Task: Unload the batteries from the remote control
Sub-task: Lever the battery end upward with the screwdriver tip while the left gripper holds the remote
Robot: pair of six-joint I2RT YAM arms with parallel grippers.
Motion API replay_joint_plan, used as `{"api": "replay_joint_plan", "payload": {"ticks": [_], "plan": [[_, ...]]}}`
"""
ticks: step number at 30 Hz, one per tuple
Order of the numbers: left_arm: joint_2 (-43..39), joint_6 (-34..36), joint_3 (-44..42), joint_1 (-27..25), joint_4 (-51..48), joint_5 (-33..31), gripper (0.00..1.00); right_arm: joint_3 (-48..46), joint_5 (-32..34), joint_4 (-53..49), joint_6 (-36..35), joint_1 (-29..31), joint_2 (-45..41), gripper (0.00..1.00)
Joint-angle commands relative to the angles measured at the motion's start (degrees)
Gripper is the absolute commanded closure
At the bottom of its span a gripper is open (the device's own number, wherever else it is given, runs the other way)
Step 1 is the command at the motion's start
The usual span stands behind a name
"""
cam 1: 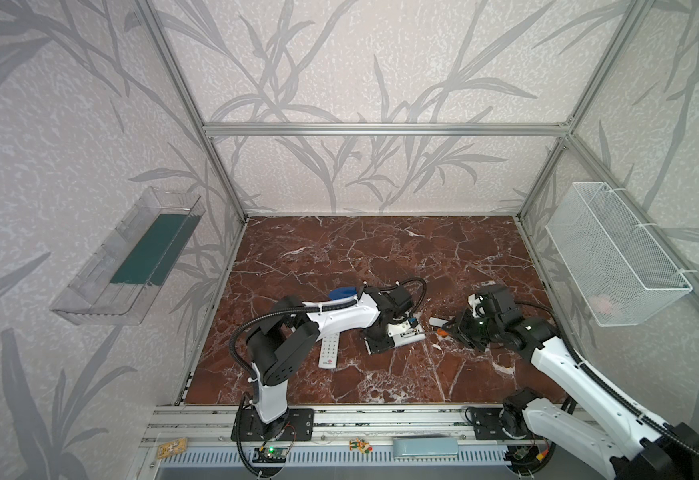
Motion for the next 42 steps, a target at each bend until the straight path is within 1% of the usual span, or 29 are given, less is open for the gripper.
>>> {"api": "replay_joint_plan", "payload": {"ticks": [1, 3, 6, 8, 13, 15, 19, 23, 26, 29, 32, 37, 42], "plan": [[-2.3, -1.6, 1.1, -0.3, 0.7, 1.0, 1.0, -1.2, 3.1, -3.0, 1.4, 0.5, -0.4, 1.0], [-2.1, -2.7, 1.8, -0.3, 0.3, 2.7, 1.0, -3.0, 3.4, -1.2, 3.8, 1.4, -1.1, 1.0], [-0.9, -4.2, 3.6, -0.2, -1.7, 8.2, 1.0, -7.1, 4.5, 3.2, 8.4, 3.0, -3.4, 1.0], [0.3, -4.6, 5.2, -0.2, -3.6, 11.2, 1.0, -9.0, 5.0, 4.8, 9.6, 3.4, -4.4, 1.0], [1.2, -4.9, 6.4, 0.7, -4.9, 17.5, 1.0, -10.3, 5.5, 4.5, 9.0, 3.4, -4.7, 1.0], [1.2, -5.0, 6.4, 1.2, -4.8, 19.1, 1.0, -10.2, 5.5, 4.2, 8.7, 3.4, -4.9, 1.0], [1.5, -4.5, 6.0, 1.8, -4.8, 20.5, 1.0, -10.1, 5.3, 4.2, 7.9, 3.4, -5.4, 1.0], [1.9, -3.7, 5.4, 1.9, -5.2, 17.4, 1.0, -9.9, 4.9, 3.6, 6.6, 3.4, -5.8, 1.0], [2.2, -3.3, 4.9, 1.9, -5.2, 16.4, 1.0, -9.4, 4.8, 2.5, 6.3, 3.4, -6.3, 1.0], [2.7, -2.7, 4.9, 2.1, -5.1, 17.3, 1.0, -8.3, 3.6, 2.7, 5.5, 3.4, -6.1, 1.0], [3.1, -2.5, 5.4, 2.5, -4.9, 19.0, 1.0, -5.7, 2.3, 1.5, 3.3, 3.5, -4.3, 1.0], [4.0, -2.1, 6.0, 3.2, -5.2, 18.7, 1.0, -1.5, 1.8, -1.5, -0.1, 3.5, -2.1, 1.0], [5.1, -1.3, 6.4, 3.7, -5.7, 19.4, 1.0, -0.2, 0.0, -0.7, -0.7, 3.8, -0.5, 1.0]]}}
